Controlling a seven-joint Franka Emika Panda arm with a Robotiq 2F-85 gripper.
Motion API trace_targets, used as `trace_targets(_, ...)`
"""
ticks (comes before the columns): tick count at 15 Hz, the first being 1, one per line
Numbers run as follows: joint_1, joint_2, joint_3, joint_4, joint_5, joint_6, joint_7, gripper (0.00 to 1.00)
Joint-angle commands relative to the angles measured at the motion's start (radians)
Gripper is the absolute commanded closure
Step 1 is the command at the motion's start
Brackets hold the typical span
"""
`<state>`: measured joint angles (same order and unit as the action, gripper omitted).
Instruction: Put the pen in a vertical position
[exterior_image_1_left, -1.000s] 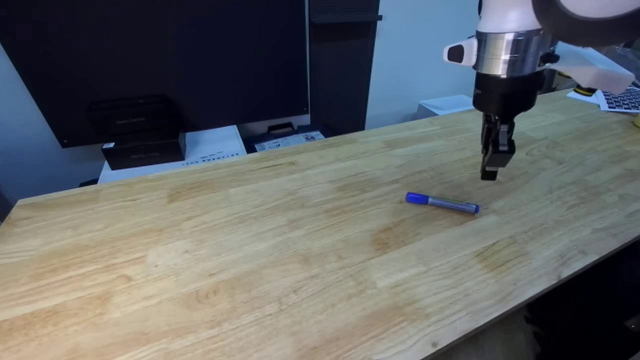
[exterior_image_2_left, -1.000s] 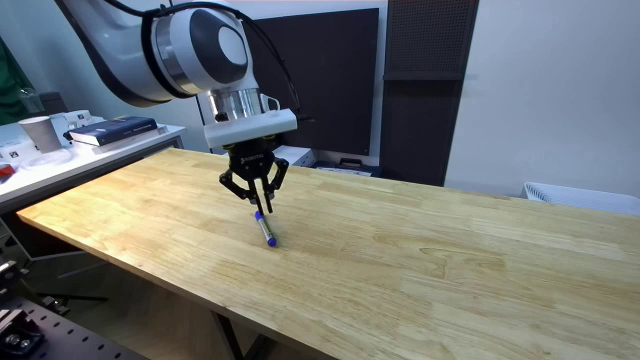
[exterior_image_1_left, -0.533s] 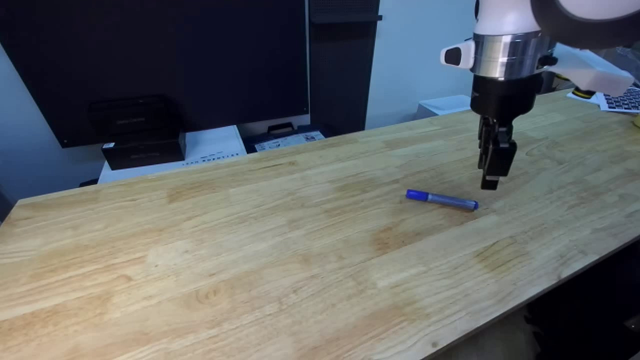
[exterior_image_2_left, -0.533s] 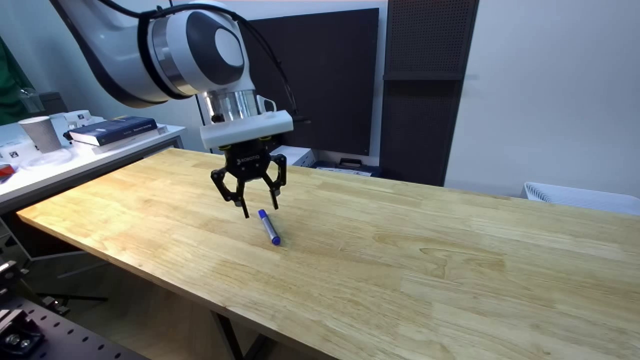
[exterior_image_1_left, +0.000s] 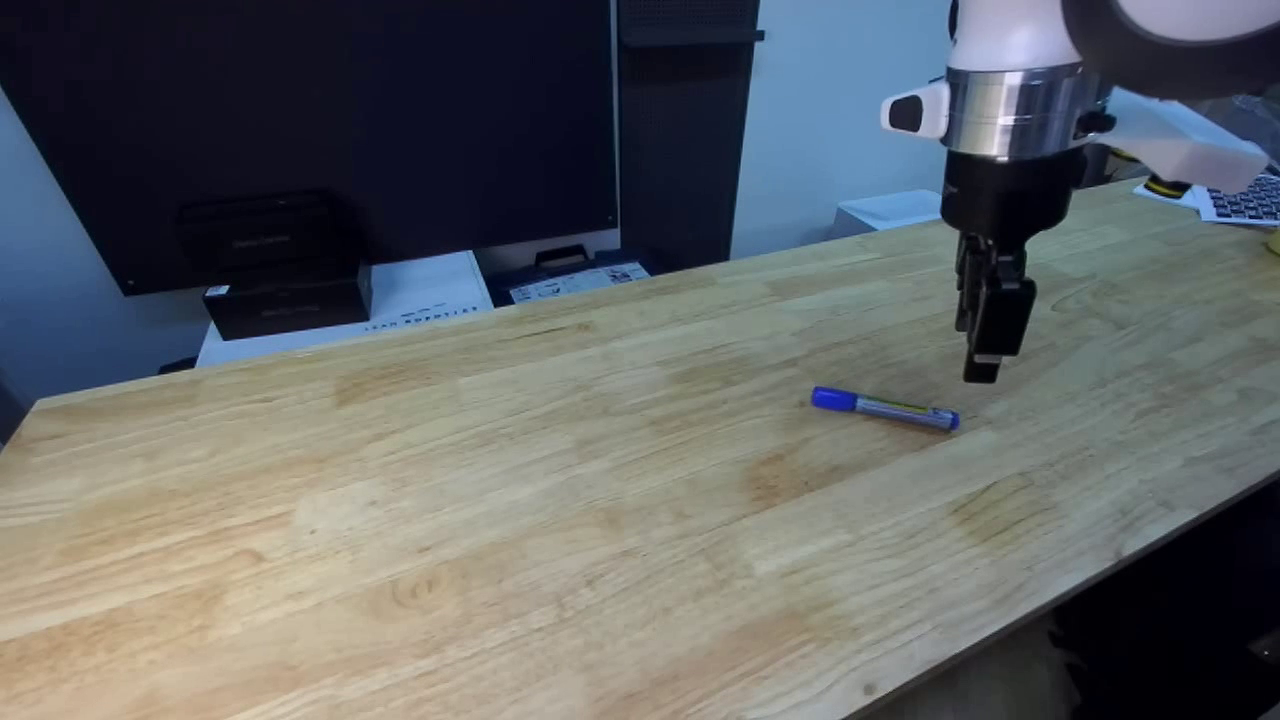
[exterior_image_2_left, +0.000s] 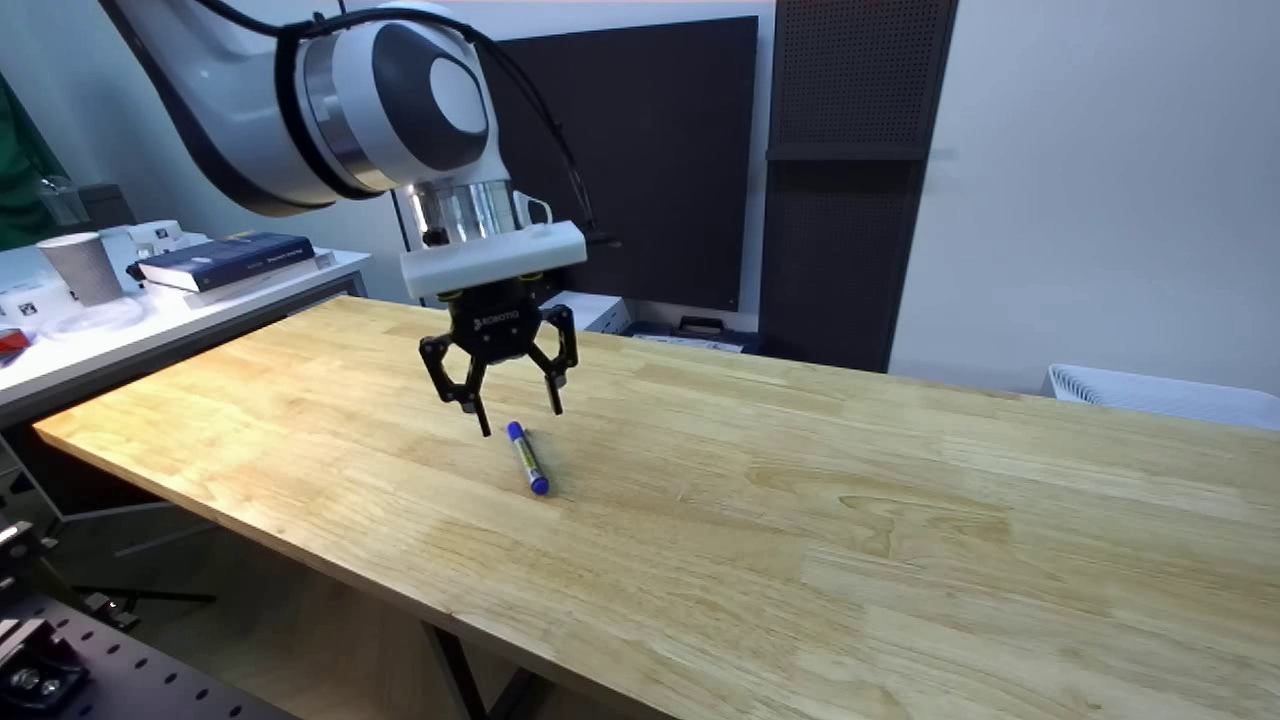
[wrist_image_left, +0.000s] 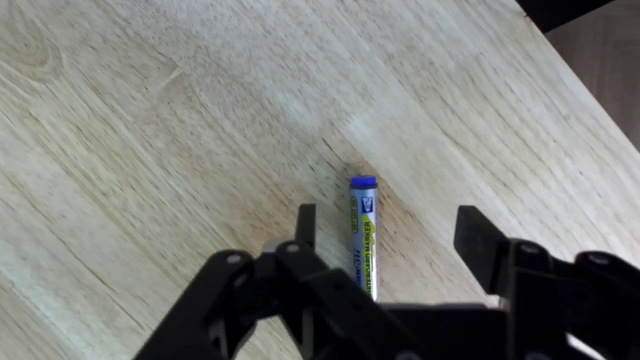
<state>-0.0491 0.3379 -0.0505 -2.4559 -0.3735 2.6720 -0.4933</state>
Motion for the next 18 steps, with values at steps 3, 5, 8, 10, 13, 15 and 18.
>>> trace_targets(3,0.01,0.068,0.006,0.025,-0.038,0.106,0.035,0.0)
trace_targets(5,0.02,0.111,0.006,0.035,-0.049,0.139,0.034,0.0)
trace_targets(8,0.038,0.172,-0.002,0.051,-0.063,0.172,0.033,0.0)
trace_targets(10,0.041,0.206,-0.004,0.069,-0.065,0.182,0.03,0.0)
trace_targets(13,0.043,0.246,-0.006,0.102,-0.063,0.183,0.027,0.0)
trace_targets(15,0.039,0.273,-0.007,0.131,-0.059,0.179,0.025,0.0)
trace_targets(18,0.029,0.305,-0.004,0.167,-0.054,0.182,0.019,0.26)
